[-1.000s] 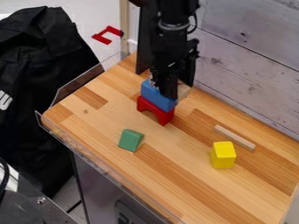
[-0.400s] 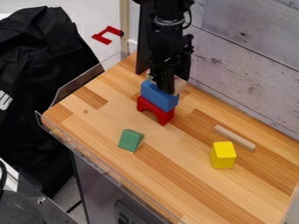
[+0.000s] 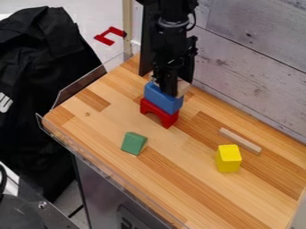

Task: Put the white rectangular on top of the tower

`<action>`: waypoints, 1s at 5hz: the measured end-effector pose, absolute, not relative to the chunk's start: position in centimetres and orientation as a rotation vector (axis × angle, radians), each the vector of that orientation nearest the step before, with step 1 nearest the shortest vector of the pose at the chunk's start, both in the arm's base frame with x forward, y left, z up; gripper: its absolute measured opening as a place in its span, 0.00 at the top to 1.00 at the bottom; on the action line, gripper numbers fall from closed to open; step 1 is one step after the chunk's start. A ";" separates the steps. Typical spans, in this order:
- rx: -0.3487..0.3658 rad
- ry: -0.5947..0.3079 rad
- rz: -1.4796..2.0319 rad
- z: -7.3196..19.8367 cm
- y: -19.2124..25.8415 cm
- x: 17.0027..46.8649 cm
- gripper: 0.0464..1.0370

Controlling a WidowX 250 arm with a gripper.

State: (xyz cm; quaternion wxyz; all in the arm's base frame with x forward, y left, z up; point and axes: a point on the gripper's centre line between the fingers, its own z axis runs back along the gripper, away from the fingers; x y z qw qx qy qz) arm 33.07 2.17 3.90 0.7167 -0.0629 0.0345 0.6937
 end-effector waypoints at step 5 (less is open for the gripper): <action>-0.145 0.079 1.499 3.6 2.6 33.6 0.03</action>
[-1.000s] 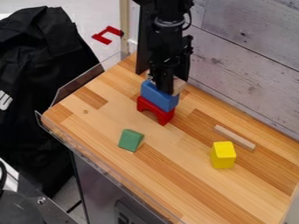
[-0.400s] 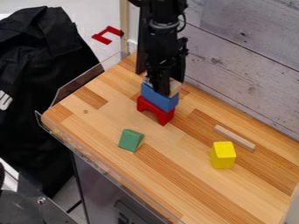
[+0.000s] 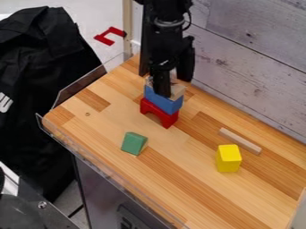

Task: Put the white rectangular on top of the tower

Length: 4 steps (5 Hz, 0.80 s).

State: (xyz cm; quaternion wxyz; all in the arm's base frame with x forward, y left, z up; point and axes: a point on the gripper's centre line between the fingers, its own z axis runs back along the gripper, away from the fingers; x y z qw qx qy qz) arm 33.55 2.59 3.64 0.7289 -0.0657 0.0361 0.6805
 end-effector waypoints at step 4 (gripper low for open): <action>0.042 -0.018 0.666 6.8 -5.7 23.8 0.04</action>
